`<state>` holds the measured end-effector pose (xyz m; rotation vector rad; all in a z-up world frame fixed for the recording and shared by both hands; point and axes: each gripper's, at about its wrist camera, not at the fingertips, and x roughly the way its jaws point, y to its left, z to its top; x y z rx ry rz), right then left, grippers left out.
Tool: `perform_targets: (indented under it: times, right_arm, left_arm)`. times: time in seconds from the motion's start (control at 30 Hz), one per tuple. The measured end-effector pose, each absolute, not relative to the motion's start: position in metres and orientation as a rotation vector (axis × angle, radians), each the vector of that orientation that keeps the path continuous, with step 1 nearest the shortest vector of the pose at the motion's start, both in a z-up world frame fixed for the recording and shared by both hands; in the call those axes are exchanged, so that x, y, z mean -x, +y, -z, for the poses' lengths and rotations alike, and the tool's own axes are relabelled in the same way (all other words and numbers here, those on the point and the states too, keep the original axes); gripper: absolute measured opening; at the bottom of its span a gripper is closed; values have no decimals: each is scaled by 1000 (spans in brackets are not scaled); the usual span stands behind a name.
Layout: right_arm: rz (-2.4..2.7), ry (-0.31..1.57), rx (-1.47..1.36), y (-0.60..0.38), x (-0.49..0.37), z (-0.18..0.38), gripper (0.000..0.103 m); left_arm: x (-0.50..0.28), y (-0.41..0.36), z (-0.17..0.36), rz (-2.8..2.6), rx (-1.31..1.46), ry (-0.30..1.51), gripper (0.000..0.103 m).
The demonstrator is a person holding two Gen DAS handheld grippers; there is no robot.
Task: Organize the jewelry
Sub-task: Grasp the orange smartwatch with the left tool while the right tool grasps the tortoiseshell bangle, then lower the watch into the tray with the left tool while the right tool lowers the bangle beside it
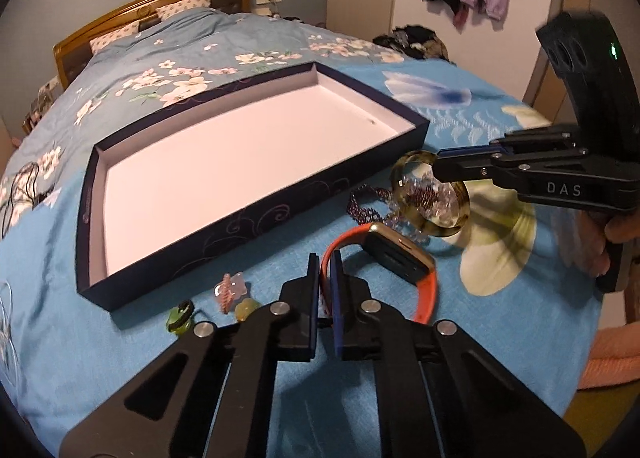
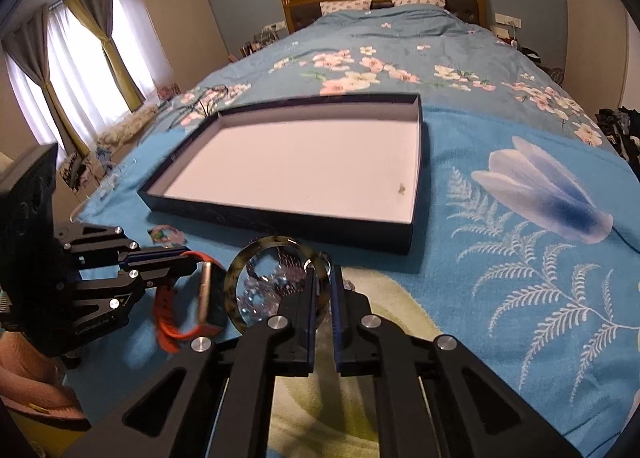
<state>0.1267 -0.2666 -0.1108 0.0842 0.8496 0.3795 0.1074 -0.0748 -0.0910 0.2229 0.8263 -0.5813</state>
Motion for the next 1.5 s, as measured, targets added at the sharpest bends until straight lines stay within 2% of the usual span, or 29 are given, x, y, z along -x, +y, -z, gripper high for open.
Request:
perform_targets:
  times: [0.33,0.7,1.13,1.5]
  right_arm:
    - [-404,769,-93,-266,-136,83,5]
    - [-390,756,-68,-254,-210,72,5]
    - [-321,833,-3,-230,-289,91,5]
    - [-274,930,32,-220,-323,111,6]
  left_arm:
    - [-112,-43,45,528,-66,742,6]
    - [-184,-16,16,367,34,724,7]
    - [-290,-11,45,245,143,821,8]
    - [-328,-3,77,156,216,889,9]
